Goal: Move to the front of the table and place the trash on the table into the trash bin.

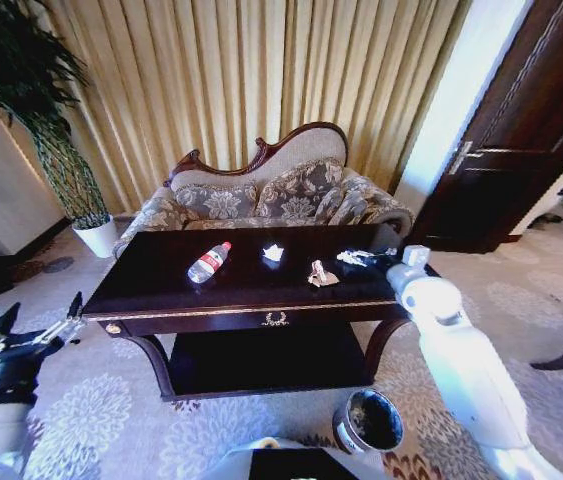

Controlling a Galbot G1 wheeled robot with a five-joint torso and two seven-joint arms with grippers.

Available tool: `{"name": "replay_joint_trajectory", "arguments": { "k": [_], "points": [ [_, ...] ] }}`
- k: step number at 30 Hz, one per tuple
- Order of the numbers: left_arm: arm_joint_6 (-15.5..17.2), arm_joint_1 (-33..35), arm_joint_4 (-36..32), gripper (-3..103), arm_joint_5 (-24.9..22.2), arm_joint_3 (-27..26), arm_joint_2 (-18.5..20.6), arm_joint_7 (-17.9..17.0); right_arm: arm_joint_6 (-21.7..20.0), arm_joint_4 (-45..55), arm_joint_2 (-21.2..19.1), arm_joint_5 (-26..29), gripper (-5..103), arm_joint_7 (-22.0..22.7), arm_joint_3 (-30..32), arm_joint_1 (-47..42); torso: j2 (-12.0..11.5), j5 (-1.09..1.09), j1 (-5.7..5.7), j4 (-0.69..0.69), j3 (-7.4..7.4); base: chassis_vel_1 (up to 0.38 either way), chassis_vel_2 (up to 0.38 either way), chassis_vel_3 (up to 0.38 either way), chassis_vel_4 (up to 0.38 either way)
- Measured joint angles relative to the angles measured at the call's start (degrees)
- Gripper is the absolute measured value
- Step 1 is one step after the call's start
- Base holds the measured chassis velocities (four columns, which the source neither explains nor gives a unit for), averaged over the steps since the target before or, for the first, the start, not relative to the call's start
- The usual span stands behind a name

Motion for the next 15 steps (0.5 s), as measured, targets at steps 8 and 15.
{"name": "replay_joint_trajectory", "arguments": {
  "k": [8,15],
  "points": [
    [1.06,-0.72,-0.96,100,0.22,0.98,-0.15,-0.51,-0.27,-3.9,0.35,-0.37,100,0.34,-2.84,2.79,0.0,-0.01,0.0,0.0,0.0,0.0,0.0,0.0,0.0],
    [1.47,-1.3,-1.01,100,0.63,1.92,-0.31,-0.91,-0.39,-4.99,1.24,-0.37,100,0.41,-4.63,3.35,0.0,-0.01,0.0,0.0,0.0,0.0,0.0,0.0,0.0]
  ]
}}
